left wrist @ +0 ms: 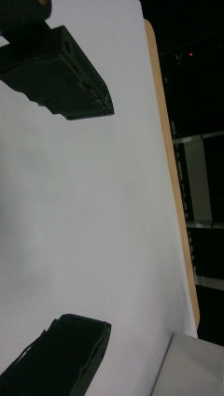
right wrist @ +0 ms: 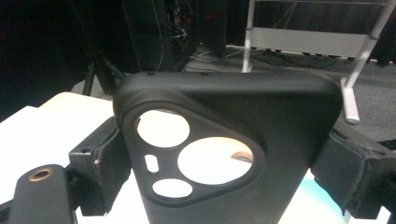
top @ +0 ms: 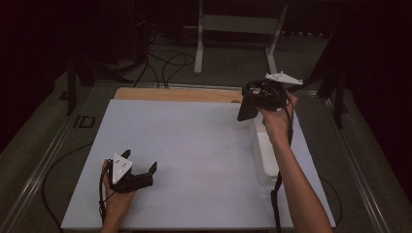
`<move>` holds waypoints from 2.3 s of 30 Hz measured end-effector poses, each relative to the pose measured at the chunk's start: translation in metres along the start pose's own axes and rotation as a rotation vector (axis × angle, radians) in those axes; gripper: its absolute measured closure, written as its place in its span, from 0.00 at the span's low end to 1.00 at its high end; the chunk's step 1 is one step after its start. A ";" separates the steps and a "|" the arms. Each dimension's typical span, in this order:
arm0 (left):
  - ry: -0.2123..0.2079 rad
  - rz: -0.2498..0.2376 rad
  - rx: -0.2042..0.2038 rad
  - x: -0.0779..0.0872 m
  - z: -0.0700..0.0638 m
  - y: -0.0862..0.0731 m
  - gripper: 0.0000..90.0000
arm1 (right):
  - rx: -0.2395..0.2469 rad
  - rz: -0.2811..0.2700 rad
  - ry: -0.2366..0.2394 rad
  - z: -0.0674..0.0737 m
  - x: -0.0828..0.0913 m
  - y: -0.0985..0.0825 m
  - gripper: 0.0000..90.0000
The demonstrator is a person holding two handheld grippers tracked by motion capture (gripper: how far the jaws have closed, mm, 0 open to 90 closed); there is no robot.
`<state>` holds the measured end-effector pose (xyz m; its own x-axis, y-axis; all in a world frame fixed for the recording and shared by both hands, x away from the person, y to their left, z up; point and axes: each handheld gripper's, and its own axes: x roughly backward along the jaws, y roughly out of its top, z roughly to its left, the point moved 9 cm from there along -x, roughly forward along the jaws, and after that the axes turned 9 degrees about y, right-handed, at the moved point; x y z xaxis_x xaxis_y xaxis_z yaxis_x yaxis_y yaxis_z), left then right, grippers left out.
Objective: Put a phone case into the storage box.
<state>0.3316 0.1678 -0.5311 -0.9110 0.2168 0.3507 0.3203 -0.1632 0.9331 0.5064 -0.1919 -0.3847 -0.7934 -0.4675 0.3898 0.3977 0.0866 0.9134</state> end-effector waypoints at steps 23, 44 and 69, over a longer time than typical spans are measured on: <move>-0.001 -0.001 -0.001 0.000 0.000 0.000 0.01 | -0.019 0.014 -0.078 -0.031 0.005 -0.002 0.14; -0.002 0.001 -0.001 -0.001 -0.002 0.000 0.01 | -0.043 0.053 -0.155 -0.061 0.007 -0.012 0.14; -0.002 0.002 -0.001 -0.001 -0.002 0.000 0.01 | -0.092 0.144 -0.185 -0.079 -0.012 -0.051 0.14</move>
<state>0.3322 0.1655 -0.5320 -0.9101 0.2184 0.3522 0.3215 -0.1644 0.9325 0.5324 -0.2599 -0.4454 -0.7930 -0.2859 0.5380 0.5465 0.0566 0.8356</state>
